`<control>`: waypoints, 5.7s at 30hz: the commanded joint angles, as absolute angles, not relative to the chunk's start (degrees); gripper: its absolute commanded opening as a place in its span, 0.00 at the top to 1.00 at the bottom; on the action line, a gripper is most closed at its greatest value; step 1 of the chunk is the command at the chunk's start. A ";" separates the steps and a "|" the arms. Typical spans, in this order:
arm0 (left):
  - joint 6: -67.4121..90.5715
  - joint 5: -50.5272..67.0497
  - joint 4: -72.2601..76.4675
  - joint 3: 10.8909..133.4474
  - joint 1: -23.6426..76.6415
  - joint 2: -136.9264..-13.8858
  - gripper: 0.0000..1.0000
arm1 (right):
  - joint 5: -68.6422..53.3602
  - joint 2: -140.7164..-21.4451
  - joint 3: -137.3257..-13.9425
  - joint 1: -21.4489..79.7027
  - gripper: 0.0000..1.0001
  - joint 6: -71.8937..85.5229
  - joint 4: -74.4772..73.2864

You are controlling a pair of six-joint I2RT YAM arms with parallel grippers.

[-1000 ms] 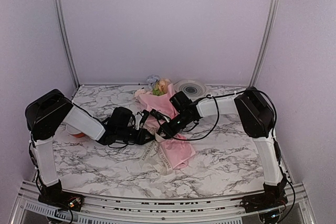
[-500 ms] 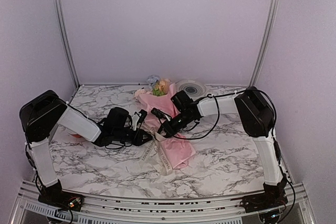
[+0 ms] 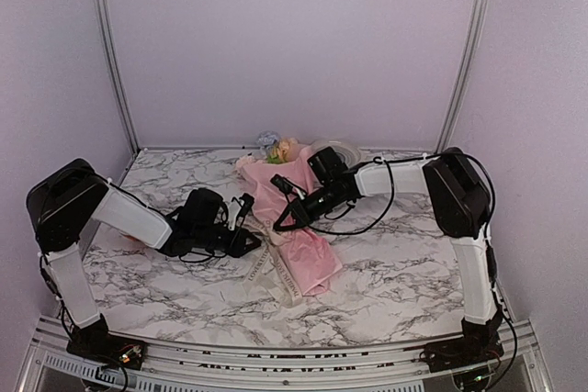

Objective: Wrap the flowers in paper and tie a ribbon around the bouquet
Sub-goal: Tie the half-tied ribbon around the folded bouquet.

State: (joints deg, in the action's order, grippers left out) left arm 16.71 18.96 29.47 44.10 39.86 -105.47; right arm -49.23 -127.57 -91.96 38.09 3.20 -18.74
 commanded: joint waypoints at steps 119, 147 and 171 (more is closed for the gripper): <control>-8.59 7.27 29.86 43.32 34.70 -98.30 0.39 | -31.28 -120.06 -90.34 36.56 1.00 1.16 -23.46; 1.91 23.98 29.85 58.63 30.25 -110.00 0.43 | -32.06 -120.29 -89.91 37.09 1.00 0.43 -22.59; 6.92 34.23 31.19 54.22 30.42 -109.30 1.00 | -23.86 -117.35 -85.96 34.67 1.00 4.74 -21.09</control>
State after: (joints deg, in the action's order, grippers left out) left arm 4.60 34.44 30.63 57.71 30.37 -112.18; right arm -28.58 -120.81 -88.18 36.34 2.48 -22.28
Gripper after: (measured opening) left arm 0.004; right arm 0.006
